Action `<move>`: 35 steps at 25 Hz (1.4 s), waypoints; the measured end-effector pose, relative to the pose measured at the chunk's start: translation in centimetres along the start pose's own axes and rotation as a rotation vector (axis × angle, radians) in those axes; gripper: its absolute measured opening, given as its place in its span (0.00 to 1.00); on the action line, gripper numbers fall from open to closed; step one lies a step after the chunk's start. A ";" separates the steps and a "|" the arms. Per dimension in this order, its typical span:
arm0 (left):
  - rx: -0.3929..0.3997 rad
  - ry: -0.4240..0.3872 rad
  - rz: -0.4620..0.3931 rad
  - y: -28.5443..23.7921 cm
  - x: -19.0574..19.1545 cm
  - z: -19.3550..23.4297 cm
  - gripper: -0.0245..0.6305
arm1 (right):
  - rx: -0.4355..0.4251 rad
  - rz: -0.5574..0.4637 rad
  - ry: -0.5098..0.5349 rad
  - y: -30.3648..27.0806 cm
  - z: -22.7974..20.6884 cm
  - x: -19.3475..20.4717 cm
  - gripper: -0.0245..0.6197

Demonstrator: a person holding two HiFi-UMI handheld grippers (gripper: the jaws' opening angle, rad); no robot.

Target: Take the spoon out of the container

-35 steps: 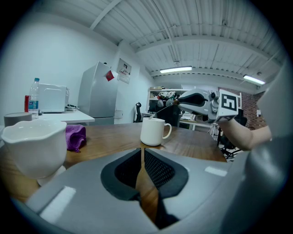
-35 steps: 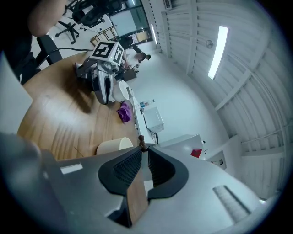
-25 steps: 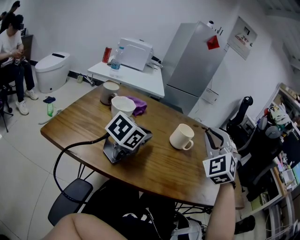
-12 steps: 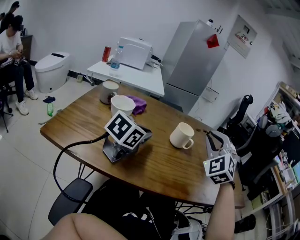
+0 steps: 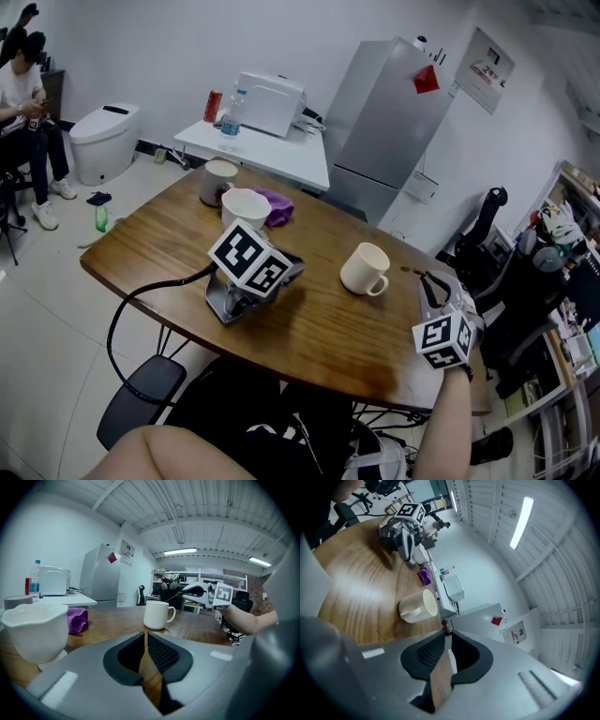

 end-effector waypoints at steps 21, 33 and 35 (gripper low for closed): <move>0.000 0.001 0.000 0.1 -0.1 -0.1 0.07 | -0.216 0.240 0.427 -0.4 3.7 7.1 0.11; -0.001 0.000 0.000 0.1 -0.1 -0.1 0.07 | -0.453 0.220 0.808 0.2 8.3 6.5 0.11; 0.000 0.000 -0.001 0.1 -0.1 -0.1 0.07 | -0.485 0.215 0.849 0.2 8.9 6.4 0.11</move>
Point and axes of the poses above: the fingertips, and each gripper's own axes: y backward along the fingers, z to its left, x out of its underside, the point moved 1 cm from there along y, backward along the fingers
